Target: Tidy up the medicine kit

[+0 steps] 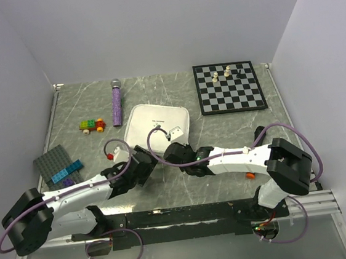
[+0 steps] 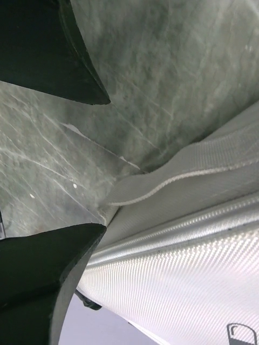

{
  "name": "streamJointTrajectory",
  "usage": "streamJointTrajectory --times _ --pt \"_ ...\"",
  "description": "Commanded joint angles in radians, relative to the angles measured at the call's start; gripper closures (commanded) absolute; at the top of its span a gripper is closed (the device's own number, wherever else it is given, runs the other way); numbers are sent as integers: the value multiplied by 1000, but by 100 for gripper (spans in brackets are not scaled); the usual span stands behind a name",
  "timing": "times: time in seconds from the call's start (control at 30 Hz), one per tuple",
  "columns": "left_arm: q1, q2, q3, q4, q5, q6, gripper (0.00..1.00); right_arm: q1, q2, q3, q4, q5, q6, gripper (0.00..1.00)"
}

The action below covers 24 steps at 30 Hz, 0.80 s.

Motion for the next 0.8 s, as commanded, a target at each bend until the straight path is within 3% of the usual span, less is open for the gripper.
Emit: streamJointTrajectory --times 0.0,0.17,0.53,0.63,0.77 --pt "-4 53 47 101 -28 -6 7 -2 1 42 -13 7 1 100" --pt "-4 130 78 102 -7 16 11 0 2 40 -13 -4 3 100" --pt "22 105 58 35 -28 22 58 14 19 54 -8 -33 -11 100" --pt "44 117 60 46 -11 45 60 18 33 62 -10 -34 -14 100" --pt "68 153 69 75 19 81 55 21 44 69 -12 -39 -19 100"
